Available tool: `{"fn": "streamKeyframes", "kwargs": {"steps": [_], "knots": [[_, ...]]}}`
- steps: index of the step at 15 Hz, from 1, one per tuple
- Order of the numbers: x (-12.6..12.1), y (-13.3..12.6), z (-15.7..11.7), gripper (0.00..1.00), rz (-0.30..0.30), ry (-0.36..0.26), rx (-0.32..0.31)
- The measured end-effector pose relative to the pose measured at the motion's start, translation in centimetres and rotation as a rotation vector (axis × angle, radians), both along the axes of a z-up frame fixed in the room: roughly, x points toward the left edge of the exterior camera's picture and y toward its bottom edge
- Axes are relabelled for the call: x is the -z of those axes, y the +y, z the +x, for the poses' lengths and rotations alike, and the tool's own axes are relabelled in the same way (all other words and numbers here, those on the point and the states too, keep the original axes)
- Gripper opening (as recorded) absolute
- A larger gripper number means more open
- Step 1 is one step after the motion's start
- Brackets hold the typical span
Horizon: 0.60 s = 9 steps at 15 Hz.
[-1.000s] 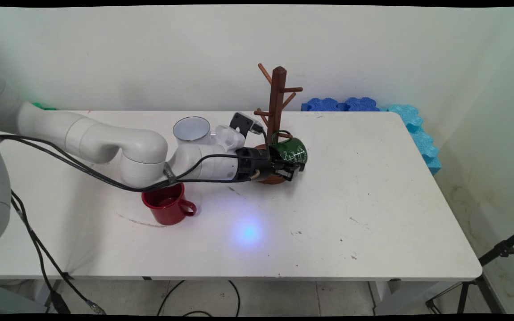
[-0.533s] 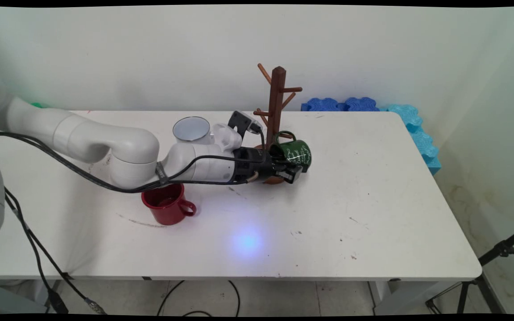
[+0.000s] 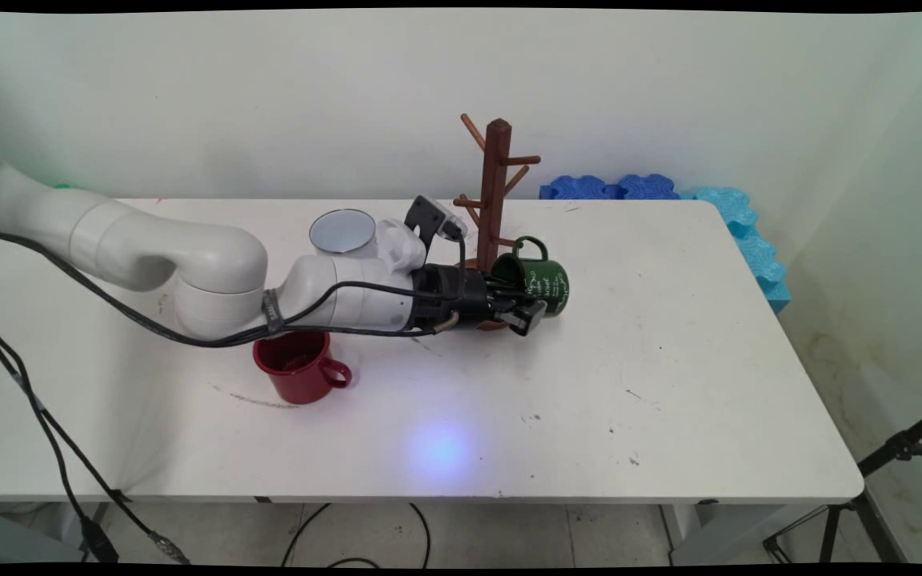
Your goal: Place the picked object on the table
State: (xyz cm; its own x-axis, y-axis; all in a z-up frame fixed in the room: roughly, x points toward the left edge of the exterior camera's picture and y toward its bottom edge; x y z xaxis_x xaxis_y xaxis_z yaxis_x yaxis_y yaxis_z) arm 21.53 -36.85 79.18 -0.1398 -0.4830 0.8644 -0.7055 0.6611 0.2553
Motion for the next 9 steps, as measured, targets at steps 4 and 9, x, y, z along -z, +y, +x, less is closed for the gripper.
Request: {"fn": "streamKeyframes", "kwargs": {"steps": [4,9], "knots": [[-0.9,0.7,0.1,0.00,-0.013,0.009,0.029],[-2.1,1.4,0.6,0.00,-0.022,0.015,0.066]]}}
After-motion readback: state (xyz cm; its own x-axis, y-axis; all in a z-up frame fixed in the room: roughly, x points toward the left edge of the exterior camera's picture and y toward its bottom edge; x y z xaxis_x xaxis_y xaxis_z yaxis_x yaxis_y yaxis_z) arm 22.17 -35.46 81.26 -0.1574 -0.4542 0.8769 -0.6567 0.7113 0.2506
